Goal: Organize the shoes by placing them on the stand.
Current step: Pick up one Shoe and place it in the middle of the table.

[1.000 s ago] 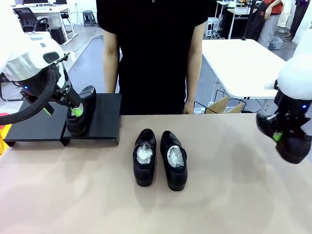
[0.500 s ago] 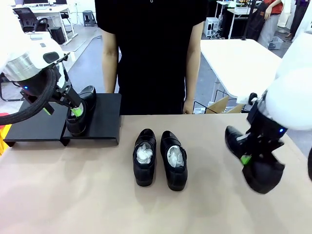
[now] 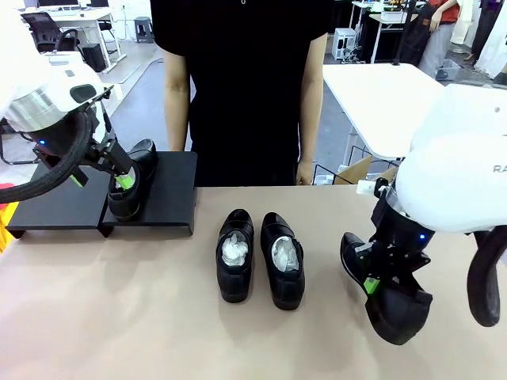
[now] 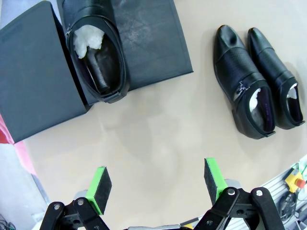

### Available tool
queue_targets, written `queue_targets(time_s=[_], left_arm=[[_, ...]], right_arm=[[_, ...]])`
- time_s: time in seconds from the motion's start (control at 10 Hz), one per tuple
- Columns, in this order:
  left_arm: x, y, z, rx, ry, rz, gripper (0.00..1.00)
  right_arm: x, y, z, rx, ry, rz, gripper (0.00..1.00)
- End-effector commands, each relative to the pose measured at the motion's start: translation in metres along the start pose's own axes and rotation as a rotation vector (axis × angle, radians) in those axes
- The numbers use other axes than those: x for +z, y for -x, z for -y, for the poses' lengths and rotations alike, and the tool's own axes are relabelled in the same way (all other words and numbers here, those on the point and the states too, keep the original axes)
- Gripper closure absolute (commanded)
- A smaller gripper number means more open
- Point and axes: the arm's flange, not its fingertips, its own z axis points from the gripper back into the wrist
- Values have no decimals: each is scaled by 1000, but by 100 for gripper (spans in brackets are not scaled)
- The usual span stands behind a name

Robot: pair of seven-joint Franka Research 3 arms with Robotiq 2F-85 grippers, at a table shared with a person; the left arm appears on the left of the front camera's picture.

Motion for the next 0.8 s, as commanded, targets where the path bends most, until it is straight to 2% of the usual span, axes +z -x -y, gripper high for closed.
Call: queue_targets(time_s=[0.0, 0.3, 0.4, 0.7], left_arm=[[0, 1, 1, 15, 4, 13, 0], [0, 1, 1, 15, 4, 13, 0], [0, 1, 1, 15, 4, 13, 0], [0, 1, 1, 15, 4, 13, 0]], right_arm=[[-7, -5, -13, -49, -36, -4, 100], [-30, -7, -20, -39, -56, -68, 100], [-32, -9, -19, -47, -65, -74, 92], [-35, -10, -18, -42, -51, -73, 41]])
